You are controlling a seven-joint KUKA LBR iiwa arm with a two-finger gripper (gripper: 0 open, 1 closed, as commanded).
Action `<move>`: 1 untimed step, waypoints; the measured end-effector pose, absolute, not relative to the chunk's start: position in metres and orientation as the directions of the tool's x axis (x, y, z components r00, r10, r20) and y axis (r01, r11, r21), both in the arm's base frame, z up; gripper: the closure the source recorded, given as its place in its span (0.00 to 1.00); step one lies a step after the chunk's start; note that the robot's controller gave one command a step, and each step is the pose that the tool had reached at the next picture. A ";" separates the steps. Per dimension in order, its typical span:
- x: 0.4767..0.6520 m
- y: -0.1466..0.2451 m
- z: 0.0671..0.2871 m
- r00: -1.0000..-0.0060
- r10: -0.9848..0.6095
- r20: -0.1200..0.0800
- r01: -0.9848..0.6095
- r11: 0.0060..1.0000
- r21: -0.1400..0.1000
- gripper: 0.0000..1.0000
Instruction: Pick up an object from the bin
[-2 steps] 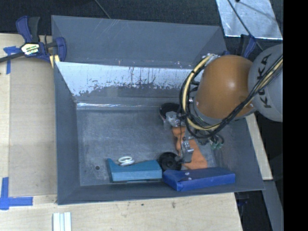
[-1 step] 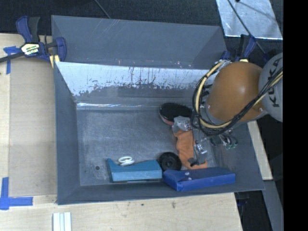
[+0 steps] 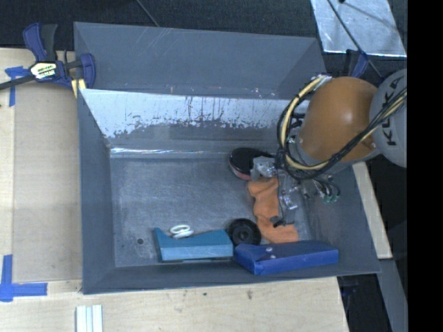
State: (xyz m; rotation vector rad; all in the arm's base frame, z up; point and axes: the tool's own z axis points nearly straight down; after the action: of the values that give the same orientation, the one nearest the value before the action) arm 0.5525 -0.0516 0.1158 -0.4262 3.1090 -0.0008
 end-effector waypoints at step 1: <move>0.540 -0.069 0.084 -0.947 -0.322 -0.005 -0.322 0.947 -0.002 0.00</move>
Offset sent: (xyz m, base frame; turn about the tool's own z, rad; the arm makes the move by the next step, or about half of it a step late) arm 0.0390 -0.0346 -0.0458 0.0569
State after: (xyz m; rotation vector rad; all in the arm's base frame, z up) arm 0.5397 -0.0691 0.0842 -0.5115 3.0939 -0.0015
